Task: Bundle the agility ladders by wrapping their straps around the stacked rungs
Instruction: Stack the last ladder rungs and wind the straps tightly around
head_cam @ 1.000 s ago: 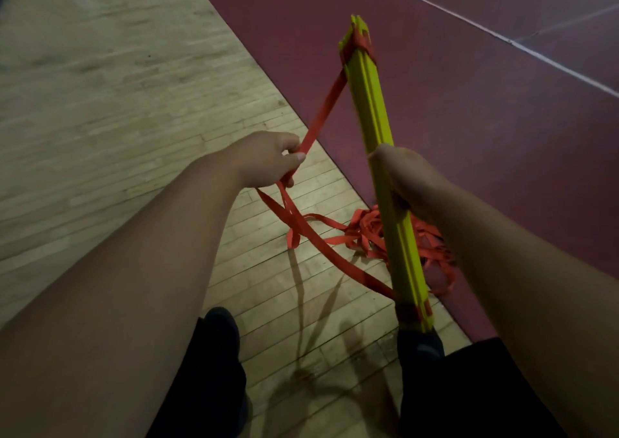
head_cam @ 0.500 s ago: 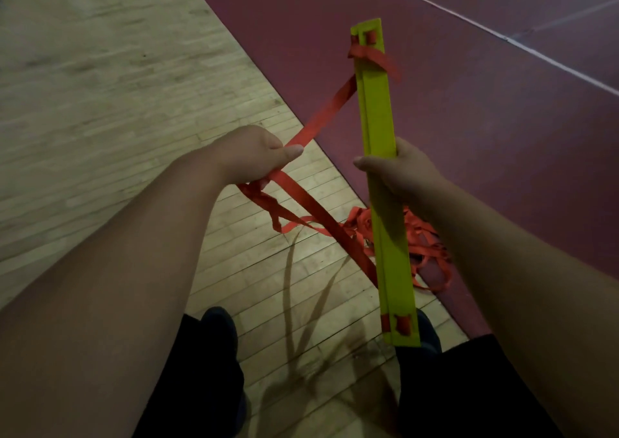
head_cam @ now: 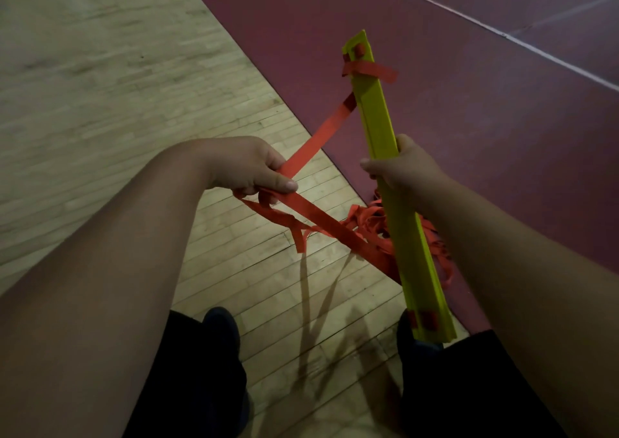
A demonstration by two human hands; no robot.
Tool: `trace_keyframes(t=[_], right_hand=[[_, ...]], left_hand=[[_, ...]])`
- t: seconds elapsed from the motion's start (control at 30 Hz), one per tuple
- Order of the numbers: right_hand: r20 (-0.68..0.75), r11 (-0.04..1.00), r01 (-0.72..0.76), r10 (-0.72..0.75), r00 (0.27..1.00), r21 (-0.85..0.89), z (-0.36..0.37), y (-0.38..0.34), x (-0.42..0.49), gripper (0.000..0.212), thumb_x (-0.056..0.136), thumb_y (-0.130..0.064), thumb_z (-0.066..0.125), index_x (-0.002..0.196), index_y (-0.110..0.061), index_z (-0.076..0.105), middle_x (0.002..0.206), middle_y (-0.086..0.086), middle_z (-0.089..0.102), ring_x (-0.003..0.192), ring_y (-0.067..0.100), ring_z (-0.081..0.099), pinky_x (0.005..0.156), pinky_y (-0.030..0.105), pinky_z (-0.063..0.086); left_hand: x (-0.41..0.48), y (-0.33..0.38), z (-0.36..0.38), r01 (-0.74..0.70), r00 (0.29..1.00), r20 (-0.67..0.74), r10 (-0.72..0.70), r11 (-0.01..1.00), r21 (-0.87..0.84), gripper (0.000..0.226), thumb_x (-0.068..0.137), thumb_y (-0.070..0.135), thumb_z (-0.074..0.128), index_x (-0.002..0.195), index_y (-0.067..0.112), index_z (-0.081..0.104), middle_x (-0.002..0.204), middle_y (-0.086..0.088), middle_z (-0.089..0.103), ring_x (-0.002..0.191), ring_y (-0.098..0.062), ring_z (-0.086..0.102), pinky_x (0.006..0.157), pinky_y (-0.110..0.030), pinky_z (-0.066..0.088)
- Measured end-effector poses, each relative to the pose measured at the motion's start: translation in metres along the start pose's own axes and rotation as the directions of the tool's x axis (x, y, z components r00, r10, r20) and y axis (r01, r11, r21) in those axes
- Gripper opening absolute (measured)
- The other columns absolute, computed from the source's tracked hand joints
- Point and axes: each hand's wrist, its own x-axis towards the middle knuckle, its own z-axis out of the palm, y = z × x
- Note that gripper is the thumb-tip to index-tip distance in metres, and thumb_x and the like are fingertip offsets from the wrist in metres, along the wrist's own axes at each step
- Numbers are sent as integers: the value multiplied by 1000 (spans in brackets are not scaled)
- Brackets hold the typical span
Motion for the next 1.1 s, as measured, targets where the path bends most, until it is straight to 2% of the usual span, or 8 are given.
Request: trace_keyframes(t=[0.17,0.3,0.4,0.5,0.6,0.77,0.9,1.1], right_hand=[[28,998,-63,63,998,-3,3,2,3,57,89,-32,86,132,-23,50,111,11,71,96,32,73,82,55,64],[57,991,-109,114,992,-81,5,-1,1,53,93,-20,78,134,-22,44,108,17,66,91,39,71,50,38,55],[59,983,-115,124,991,-141,8,-2,-1,54,95,-20,77,135,-21,42,110,17,65,90,39,71,45,35,53],[14,972,-72,77,997,-225,11,-5,-6,56,93,-23,81,133,-22,42,106,10,62,88,35,70,48,41,59],[-21,968,-4,-2,1000,-250,11,-3,-10,53,88,-23,82,126,-26,44,104,7,63,83,32,71,62,50,66],[20,999,-49,50,999,-13,13,0,-10,60,91,-8,73,137,-33,43,108,12,69,67,24,80,51,40,61],[3,993,-94,95,996,-72,14,-2,-9,60,95,-14,75,143,-26,40,108,11,66,76,24,75,42,29,53],[115,980,-193,197,974,-48,18,0,-2,26,94,-23,79,109,-4,69,100,17,72,81,28,73,60,39,59]], left_hand=[[1,6,2,35,997,-67,-35,999,-3,35,101,47,71,106,13,78,92,-3,84,53,-10,48,56,-26,39],[0,12,2,-54,987,-152,41,995,-81,44,85,59,80,95,16,80,67,-2,70,52,-10,51,56,-26,44],[-2,17,1,-97,986,-145,75,985,-144,57,72,61,83,96,10,81,60,-1,61,54,-11,51,52,-23,43],[-2,20,2,-115,987,-126,96,980,-160,61,72,57,83,103,5,79,59,1,58,53,-8,50,51,-20,42],[-1,23,4,-125,988,-113,107,978,-169,57,73,54,83,104,6,79,59,2,58,52,-7,50,51,-19,42],[1,24,4,-141,983,-139,117,975,-172,35,83,49,84,95,17,82,61,2,58,53,-6,50,53,-20,43],[4,22,5,-138,981,-159,111,976,-168,24,90,45,83,91,21,83,64,1,58,56,-7,51,54,-21,44],[8,21,6,-111,984,-158,88,984,-142,32,91,48,81,103,18,82,66,2,60,57,-6,52,55,-20,45]])
